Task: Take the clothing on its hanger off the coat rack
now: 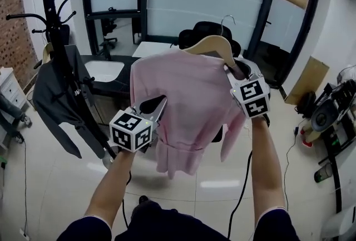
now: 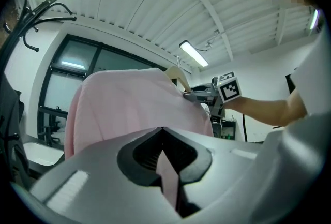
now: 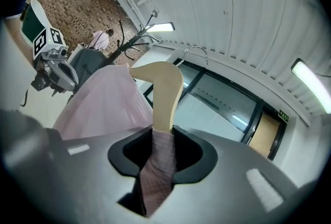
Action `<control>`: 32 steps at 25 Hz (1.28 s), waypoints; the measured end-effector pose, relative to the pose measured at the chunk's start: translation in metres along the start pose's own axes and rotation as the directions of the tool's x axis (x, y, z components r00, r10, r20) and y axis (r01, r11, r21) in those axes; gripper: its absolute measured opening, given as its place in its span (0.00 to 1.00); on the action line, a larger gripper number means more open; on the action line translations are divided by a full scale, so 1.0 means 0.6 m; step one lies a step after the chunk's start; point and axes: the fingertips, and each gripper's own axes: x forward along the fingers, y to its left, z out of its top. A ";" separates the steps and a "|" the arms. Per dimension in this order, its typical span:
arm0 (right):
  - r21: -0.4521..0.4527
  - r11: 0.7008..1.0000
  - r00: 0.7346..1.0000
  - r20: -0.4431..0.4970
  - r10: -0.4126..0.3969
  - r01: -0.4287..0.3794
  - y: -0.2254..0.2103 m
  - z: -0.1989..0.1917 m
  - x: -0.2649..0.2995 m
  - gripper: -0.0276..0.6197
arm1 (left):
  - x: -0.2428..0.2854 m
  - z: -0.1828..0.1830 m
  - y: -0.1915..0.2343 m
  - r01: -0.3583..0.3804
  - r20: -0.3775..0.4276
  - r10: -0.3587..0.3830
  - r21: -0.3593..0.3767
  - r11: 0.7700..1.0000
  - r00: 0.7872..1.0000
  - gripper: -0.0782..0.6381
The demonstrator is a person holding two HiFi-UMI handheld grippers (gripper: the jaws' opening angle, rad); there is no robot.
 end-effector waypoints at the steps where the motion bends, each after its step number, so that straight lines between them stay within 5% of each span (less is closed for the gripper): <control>1: 0.001 1.000 1.000 -0.011 -0.013 0.013 -0.011 -0.009 0.004 0.20 | 0.013 -0.007 -0.001 0.010 -0.010 -0.010 0.000 1.000 1.000 0.13; 9: 0.013 0.995 0.992 -0.073 -0.098 0.099 -0.111 -0.061 0.082 0.20 | 0.158 -0.047 0.041 0.109 -0.029 -0.110 -0.028 0.994 0.993 0.13; 20: 0.015 0.976 0.971 -0.110 -0.213 0.216 -0.256 -0.082 0.242 0.20 | 0.349 -0.021 0.154 0.218 -0.013 -0.218 0.003 0.976 0.976 0.13; 32: 0.054 0.986 0.985 -0.080 -0.154 0.158 -0.377 -0.188 0.461 0.21 | 0.549 -0.046 0.257 0.130 -0.044 -0.130 -0.008 0.992 0.991 0.13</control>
